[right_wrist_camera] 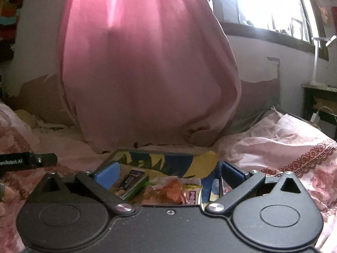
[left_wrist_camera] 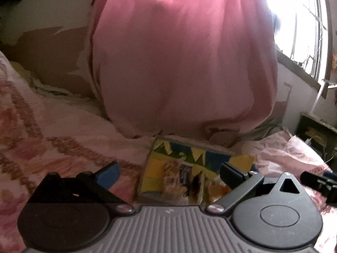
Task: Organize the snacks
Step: 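Open both tools to drop the green stick and orange packet into the tray, then withdraw both open tools from the tray back over the gold packet and mandarin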
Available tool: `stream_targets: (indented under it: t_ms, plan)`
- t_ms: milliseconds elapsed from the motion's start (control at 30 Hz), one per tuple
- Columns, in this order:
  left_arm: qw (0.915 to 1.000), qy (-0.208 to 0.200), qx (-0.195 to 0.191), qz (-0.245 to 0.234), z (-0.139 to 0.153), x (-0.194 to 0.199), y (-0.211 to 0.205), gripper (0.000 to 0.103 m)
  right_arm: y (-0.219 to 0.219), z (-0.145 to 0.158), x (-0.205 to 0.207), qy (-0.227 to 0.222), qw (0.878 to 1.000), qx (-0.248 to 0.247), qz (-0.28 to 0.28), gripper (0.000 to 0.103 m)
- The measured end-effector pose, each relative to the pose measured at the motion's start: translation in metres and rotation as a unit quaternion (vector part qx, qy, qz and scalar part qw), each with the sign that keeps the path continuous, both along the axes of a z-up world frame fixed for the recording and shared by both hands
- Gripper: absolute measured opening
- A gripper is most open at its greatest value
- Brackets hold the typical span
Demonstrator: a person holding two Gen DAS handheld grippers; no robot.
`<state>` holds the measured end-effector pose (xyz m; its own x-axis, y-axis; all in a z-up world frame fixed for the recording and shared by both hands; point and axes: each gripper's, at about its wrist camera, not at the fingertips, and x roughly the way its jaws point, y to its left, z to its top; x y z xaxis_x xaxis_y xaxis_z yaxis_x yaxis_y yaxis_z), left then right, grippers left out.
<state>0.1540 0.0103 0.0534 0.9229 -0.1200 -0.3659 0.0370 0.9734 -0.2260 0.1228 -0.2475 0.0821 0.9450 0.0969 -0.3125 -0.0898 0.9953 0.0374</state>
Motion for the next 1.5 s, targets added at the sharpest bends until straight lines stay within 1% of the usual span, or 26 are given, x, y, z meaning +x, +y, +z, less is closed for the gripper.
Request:
stream_targets:
  t_ms: [167,267,500,667,767,967,1167,1500]
  plan:
    - [0.9997,0.013,0.014,0.018,-0.001,-0.028,0.007,0.103,0.011,0.003,-0.026,-0.005,1.0,-0.01,0.013,0.102]
    - [0.9992,0.02,0.021,0.026,-0.003,-0.043,0.013,0.103,0.015,0.002,-0.041,-0.004,1.0,-0.007,0.015,0.102]
    - [0.9974,0.056,0.035,0.029,-0.011,-0.069,0.021,0.103,0.027,-0.006,-0.071,0.013,1.0,-0.006,0.028,0.102]
    - [0.9943,0.085,0.057,0.03,-0.02,-0.084,0.02,0.103,0.036,-0.015,-0.088,0.04,0.999,-0.01,0.036,0.102]
    - [0.993,0.097,0.06,0.03,-0.022,-0.089,0.02,0.103,0.038,-0.023,-0.096,0.063,0.997,0.002,0.042,0.102]
    - [0.9887,0.139,0.048,0.026,-0.032,-0.094,0.02,0.103,0.043,-0.036,-0.107,0.092,0.995,0.0,0.042,0.102]
    - [0.9833,0.168,0.071,0.012,-0.039,-0.089,0.011,0.103,0.05,-0.046,-0.105,0.113,0.992,-0.011,0.049,0.102]
    - [0.9719,0.221,0.08,0.017,-0.051,-0.075,0.011,0.103,0.052,-0.06,-0.094,0.159,0.986,-0.018,0.041,0.102]
